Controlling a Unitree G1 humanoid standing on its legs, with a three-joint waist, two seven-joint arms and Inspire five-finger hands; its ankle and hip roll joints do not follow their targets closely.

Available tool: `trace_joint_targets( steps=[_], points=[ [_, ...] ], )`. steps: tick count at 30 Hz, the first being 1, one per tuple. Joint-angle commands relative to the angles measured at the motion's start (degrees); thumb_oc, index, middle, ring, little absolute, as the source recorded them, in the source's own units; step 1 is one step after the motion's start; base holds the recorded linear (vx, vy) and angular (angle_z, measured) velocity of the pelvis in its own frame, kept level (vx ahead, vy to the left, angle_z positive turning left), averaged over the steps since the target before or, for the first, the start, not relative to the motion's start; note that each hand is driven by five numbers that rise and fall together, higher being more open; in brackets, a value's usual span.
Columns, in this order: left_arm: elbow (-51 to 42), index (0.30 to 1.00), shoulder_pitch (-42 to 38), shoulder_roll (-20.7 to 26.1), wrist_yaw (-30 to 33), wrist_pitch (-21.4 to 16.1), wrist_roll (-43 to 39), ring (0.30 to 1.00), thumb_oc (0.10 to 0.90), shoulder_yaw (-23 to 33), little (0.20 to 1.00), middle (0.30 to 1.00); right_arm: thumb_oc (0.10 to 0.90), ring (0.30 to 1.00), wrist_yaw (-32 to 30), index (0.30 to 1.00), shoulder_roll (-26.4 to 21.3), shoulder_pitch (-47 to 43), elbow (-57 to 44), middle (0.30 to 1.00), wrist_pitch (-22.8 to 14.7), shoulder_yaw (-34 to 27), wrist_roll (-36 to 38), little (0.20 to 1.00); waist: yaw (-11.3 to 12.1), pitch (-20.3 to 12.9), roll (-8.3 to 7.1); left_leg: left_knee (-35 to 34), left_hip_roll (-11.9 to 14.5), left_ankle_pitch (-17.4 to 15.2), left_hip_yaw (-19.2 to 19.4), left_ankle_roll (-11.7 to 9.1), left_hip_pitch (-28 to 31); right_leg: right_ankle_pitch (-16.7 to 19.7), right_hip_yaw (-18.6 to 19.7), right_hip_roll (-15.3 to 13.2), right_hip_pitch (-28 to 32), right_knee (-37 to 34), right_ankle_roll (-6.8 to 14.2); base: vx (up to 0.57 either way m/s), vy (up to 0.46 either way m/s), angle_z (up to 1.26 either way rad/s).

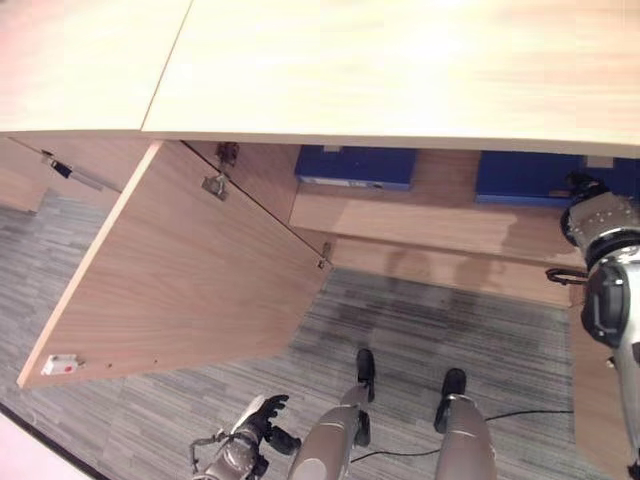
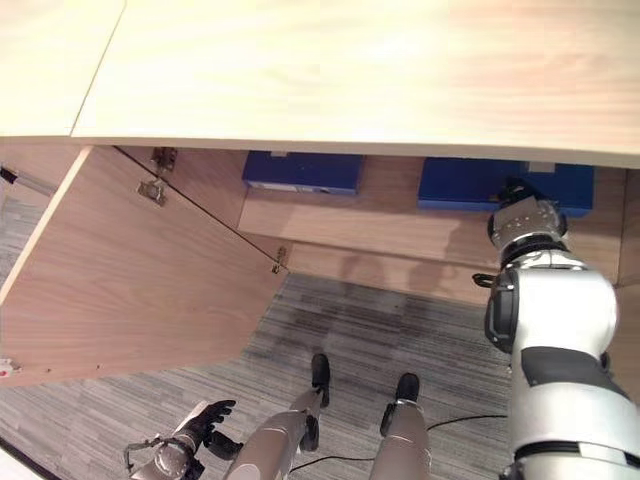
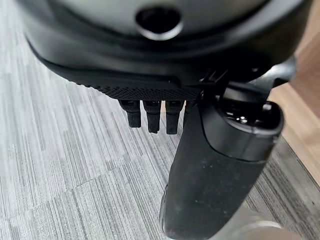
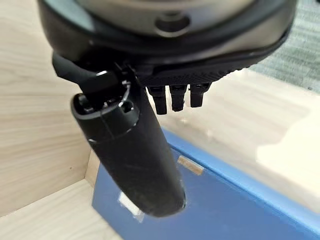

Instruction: Put the empty folder in the office cabinet

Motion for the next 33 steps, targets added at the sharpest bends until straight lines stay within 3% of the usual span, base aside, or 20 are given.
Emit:
trace_joint_targets(
  steps=[1,10,15,20,21,24,25,26,29,30,31,33],
  points=[
    [6.19,0.9,-1.48,0.93,3.1,0.96,0.45,0.9,0.8,-0.33,0.9,0.9,0.8,0.9,-1.15,0.9,-3.3,-3.24,-1.52,0.9,-2.36,1.95,-3.34,0.9,1.47,-0.83,0.03,2.07,2.8,-13.13,-0.87,-5.96,8.69,-3.61,2.64,0.96,8.12,-8.75,4.15,0.0,-0.005,-0.05],
    [6.49,0.9,-1.35,-0.15,3.6,0.87,-0.2,0.9,0.8,0.04,0.9,0.9,0.8,0.9,-1.94,0.9,-0.64,0.06,-1.86,0.9,-1.57,2.51,-6.06,0.9,1.69,-1.4,-0.21,-0.59,3.09,-11.34,-0.84,-5.83,10.47,-1.37,2.49,1.81,10.93,-13.26,4.06,-0.01,0.002,-0.03],
    [6.13,0.9,-1.21,0.26,2.88,0.74,0.19,0.9,0.8,0.82,0.9,0.9,0.8,0.9,1.05,0.9,0.62,1.78,-4.88,0.9,-3.05,2.08,-2.44,0.9,2.0,-1.41,-0.68,-0.76,3.22,-11.27,-0.97,-5.8,11.02,-0.91,2.51,2.08,11.97,-14.11,4.09,-0.02,0.001,-0.01],
    [5.84,0.9,-1.42,0.73,2.29,0.89,0.2,0.9,0.8,2.55,0.9,0.9,0.8,0.9,3.52,0.9,4.83,5.98,-11.48,0.9,-5.18,2.67,-2.0,0.9,1.45,-0.97,-1.51,-0.86,3.39,-11.1,-0.76,-5.75,11.1,-0.32,2.7,2.34,12.2,-14.48,4.08,-0.01,0.003,-0.02],
    [5.75,0.9,-1.47,0.67,2.13,0.92,-0.08,0.9,0.8,3.26,0.9,0.9,0.8,0.9,4.35,0.9,6.82,7.74,-14.72,0.9,-5.76,3.31,-2.86,0.9,1.03,-0.65,-1.81,-0.87,3.41,-11.05,-0.55,-5.73,11.12,-0.16,2.82,2.41,12.06,-14.34,4.05,-0.03,0.019,-0.03],
    [5.62,0.9,-1.13,-0.71,1.96,1.97,-1.36,0.9,0.8,6.85,0.9,0.9,0.8,0.9,3.89,0.9,14.73,22.6,-40.61,0.9,-11.75,4.84,-7.62,0.9,-1.6,0.71,-3.09,-0.93,3.73,-11.04,0.22,-5.64,11.13,0.57,3.62,2.78,11.65,-14.6,3.9,-0.03,0.031,-0.06],
    [5.59,0.9,-1.0,-0.68,1.96,1.97,-1.35,0.9,0.8,6.82,0.9,0.9,0.8,0.9,3.67,0.9,14.84,22.88,-40.94,0.9,-11.68,4.81,-7.76,0.9,-1.6,0.61,-3.13,-0.93,3.72,-11.05,0.21,-5.64,11.15,0.56,3.61,2.77,11.67,-14.61,3.9,-0.02,0.024,-0.1],
    [5.32,0.9,-0.46,-1.86,2.08,2.78,-1.63,0.9,0.8,8.6,0.9,0.9,0.8,0.9,4.01,0.9,17.19,33.87,-57.07,0.9,-14.88,4.74,-12.05,0.9,-2.74,1.27,-3.51,-0.95,3.86,-11.07,0.47,-5.56,11.21,0.89,3.83,2.84,11.45,-14.6,3.96,-0.02,0.024,-0.12],
    [4.54,0.9,0.2,-2.98,1.85,2.69,-0.77,0.9,0.8,10.51,0.9,0.9,0.8,0.9,7.83,0.9,18.57,46.22,-70.11,0.9,-16.5,5.34,-19.36,0.9,-3.78,1.95,-3.98,-1.03,4.07,-11.25,0.92,-5.45,11.32,1.31,3.99,2.78,11.45,-15.02,4.09,-0.03,0.017,-0.06],
    [4.24,0.9,0.5,-2.78,1.7,2.58,-0.1,0.9,0.8,11.28,0.9,0.9,0.5,0.451,9.61,0.451,17.83,49.23,-73.4,0.451,-16.73,6.05,-21.82,0.451,-4.12,2.11,-4.32,-1.0,4.2,-11.25,1.13,-5.43,11.4,1.46,4.06,2.86,11.54,-15.23,4.12,-0.01,0.008,-0.14],
    [4.2,0.9,0.65,-2.8,1.69,2.58,-0.06,0.9,0.8,11.28,0.9,0.9,0.4,0.3,9.55,0.3,17.88,49.55,-73.7,0.3,-16.65,6.08,-21.96,0.3,-4.13,2.02,-4.31,-1.01,4.2,-11.26,1.16,-5.43,11.46,1.46,4.08,2.87,11.6,-15.26,4.13,-0.01,0.005,-0.17],
    [3.32,0.9,-2.93,-4.35,2.24,2.56,-1.09,0.9,0.8,10.96,0.9,0.9,0.4,0.3,10.43,0.3,16.66,54.03,-79.59,0.3,-16.18,8.74,-31.27,0.3,-5.49,2.47,-5.18,-0.93,4.62,-11.35,1.71,-5.46,11.83,1.66,4.25,2.96,11.63,-15.53,4.25,-0.02,0.009,-0.15]
  ],
)
